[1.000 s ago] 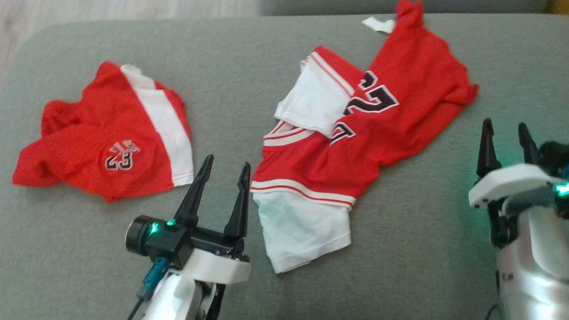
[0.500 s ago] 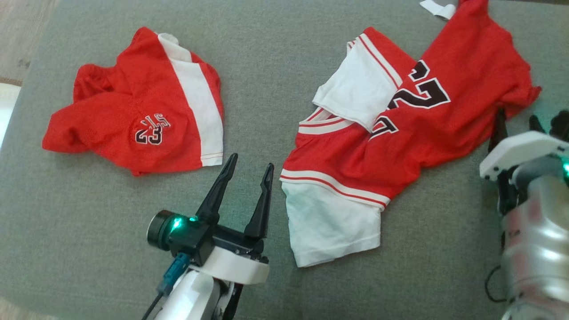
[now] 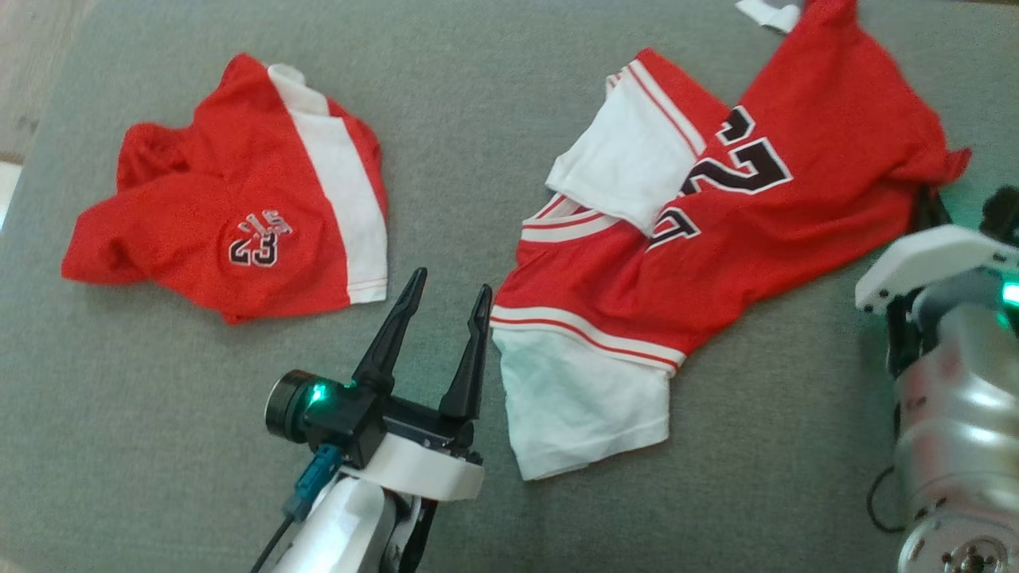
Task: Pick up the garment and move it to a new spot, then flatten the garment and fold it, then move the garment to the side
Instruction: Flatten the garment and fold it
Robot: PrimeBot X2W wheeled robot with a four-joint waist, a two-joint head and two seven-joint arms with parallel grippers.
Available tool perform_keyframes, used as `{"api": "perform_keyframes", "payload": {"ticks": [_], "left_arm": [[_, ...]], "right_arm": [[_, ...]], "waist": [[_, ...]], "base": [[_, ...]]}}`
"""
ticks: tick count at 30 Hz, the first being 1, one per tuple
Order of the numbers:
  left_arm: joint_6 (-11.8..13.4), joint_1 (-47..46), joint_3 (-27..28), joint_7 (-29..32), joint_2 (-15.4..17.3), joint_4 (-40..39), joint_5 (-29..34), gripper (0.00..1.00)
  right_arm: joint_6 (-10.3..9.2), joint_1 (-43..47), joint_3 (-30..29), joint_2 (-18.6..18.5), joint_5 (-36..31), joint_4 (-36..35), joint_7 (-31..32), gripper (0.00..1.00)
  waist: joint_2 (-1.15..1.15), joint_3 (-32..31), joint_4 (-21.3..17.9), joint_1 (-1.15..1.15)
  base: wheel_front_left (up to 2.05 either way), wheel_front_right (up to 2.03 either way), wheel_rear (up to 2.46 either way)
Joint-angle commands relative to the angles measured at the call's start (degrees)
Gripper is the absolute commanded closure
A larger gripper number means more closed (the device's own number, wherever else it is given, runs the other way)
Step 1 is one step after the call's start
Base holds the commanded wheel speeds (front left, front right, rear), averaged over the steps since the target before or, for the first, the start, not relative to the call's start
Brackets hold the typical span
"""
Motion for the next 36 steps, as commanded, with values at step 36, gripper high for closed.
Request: {"api": "perform_keyframes", "payload": {"ticks": [36], "left_arm": [[0.65,3.50,1.61,-0.46,-0.03,1.21,-0.85,0.00]], "right_arm": [[-0.04,14.07,-2.07,0.39,-6.53,-25.10,2.75,1.00]], "waist": [[0.00,-7.92,-7.95,0.00]], "base": [[0.00,0.00,0.00]]}}
